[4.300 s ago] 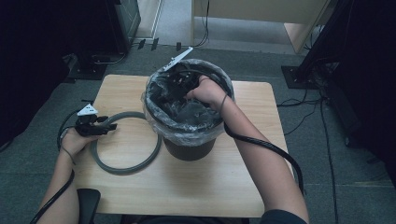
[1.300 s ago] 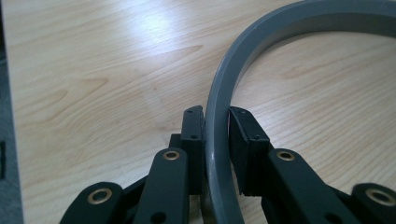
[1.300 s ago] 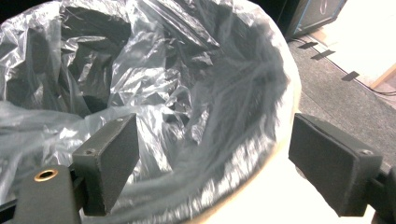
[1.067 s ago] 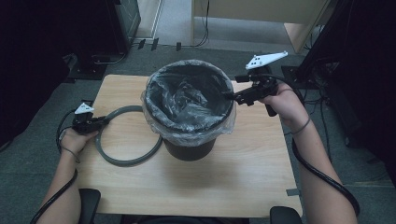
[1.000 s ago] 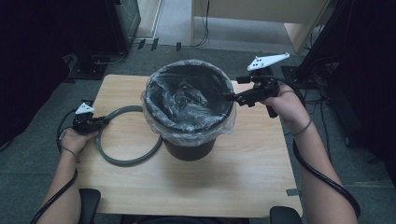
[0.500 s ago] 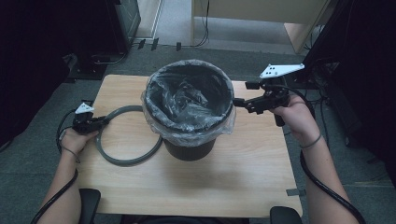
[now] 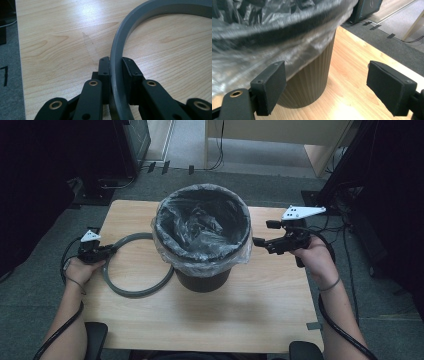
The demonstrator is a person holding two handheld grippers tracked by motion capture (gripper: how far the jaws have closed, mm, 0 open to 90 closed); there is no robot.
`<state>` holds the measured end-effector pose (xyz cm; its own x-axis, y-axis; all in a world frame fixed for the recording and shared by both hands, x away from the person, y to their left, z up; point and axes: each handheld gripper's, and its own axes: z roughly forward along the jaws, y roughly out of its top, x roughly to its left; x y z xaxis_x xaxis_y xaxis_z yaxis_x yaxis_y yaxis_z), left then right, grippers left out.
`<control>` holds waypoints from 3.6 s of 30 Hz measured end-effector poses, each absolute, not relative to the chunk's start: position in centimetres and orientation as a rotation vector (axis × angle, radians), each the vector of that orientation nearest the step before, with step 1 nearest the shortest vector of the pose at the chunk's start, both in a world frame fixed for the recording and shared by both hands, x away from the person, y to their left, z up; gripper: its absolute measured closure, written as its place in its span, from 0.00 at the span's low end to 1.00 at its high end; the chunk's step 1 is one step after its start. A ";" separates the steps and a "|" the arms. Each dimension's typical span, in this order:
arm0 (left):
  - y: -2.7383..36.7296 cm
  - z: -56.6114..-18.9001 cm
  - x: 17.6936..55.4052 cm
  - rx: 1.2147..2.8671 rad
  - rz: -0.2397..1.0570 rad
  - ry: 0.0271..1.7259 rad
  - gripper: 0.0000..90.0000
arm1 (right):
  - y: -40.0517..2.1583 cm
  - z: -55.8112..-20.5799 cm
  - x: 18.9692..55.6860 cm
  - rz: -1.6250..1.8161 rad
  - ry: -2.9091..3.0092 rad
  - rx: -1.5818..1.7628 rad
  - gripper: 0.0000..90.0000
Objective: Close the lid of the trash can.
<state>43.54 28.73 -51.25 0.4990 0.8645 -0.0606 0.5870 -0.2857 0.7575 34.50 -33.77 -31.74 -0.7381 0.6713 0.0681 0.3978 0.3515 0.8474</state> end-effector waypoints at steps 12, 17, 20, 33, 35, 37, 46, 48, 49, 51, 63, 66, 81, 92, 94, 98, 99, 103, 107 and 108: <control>28.9 -51.4 43.5 1.977 0.461 1.195 0.87 | -33.8 -36.6 34.6 1.342 2.332 1.003 0.17; 29.0 -51.3 43.5 1.966 0.446 1.213 0.87 | -33.7 -38.4 34.8 1.342 2.346 1.004 0.17; 29.1 -51.2 43.4 1.967 0.444 1.221 0.87 | -33.6 -39.5 34.9 1.339 2.353 1.004 0.17; 29.5 -51.1 43.3 1.957 0.413 1.252 0.87 | -33.7 -45.9 35.5 1.290 2.344 1.060 0.17; 29.7 -51.1 43.2 1.938 0.400 1.263 0.87 | -33.8 -46.9 35.5 1.291 2.336 1.081 0.17; 29.8 -51.2 43.1 1.927 0.393 1.270 0.87 | -33.8 -47.8 35.6 1.236 2.358 1.086 0.17; 29.9 -50.9 43.2 1.946 0.380 1.293 0.87 | -33.6 -50.9 36.4 1.186 2.394 1.089 0.17; 30.0 -50.8 43.2 1.949 0.385 1.297 0.87 | -33.5 -51.2 36.3 1.191 2.399 1.081 0.17; 30.0 -50.8 43.2 1.945 0.384 1.300 0.87 | -33.5 -51.4 36.3 1.194 2.404 1.080 0.17; 30.2 -50.6 43.2 1.939 0.377 1.306 0.87 | -33.5 -51.7 36.3 1.187 2.390 1.088 0.17; 30.1 -48.7 43.7 1.934 0.357 1.311 0.88 | -32.4 -52.4 35.9 1.085 2.417 1.029 0.16; 30.2 -47.9 43.9 1.916 0.341 1.312 0.88 | -32.4 -52.4 35.9 1.085 2.417 1.028 0.15; 30.2 -44.5 44.3 1.957 0.351 1.310 0.88 | -32.3 -52.4 35.8 1.076 2.405 1.051 0.14; 30.9 -41.7 44.5 1.950 0.339 1.315 0.88 | -32.3 -52.4 35.7 1.076 2.403 1.054 0.14; 31.0 -41.1 44.4 1.951 0.338 1.311 0.88 | -32.4 -52.4 35.8 1.074 2.403 1.048 0.14; 31.2 -39.9 44.4 1.953 0.334 1.310 0.88 | -32.3 -52.4 35.7 1.074 2.402 1.058 0.14; 31.2 -39.7 44.4 1.955 0.333 1.310 0.88 | -32.3 -52.4 35.7 1.074 2.402 1.058 0.14; 31.4 -38.6 44.5 1.966 0.324 1.309 0.88 | -32.3 -52.4 35.7 1.074 2.402 1.058 0.14; 31.5 -37.7 44.5 1.966 0.315 1.306 0.88 | -32.3 -52.3 35.7 1.073 2.403 1.058 0.14; 31.6 -37.5 44.5 1.969 0.319 1.304 0.88 | -32.3 -52.3 35.7 1.072 2.403 1.058 0.14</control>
<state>44.54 31.56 -37.47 0.4521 0.8724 -0.1856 0.6881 -0.2088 0.6949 35.70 -32.34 -52.35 -0.6818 0.7312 0.0212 0.5042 0.4487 0.7379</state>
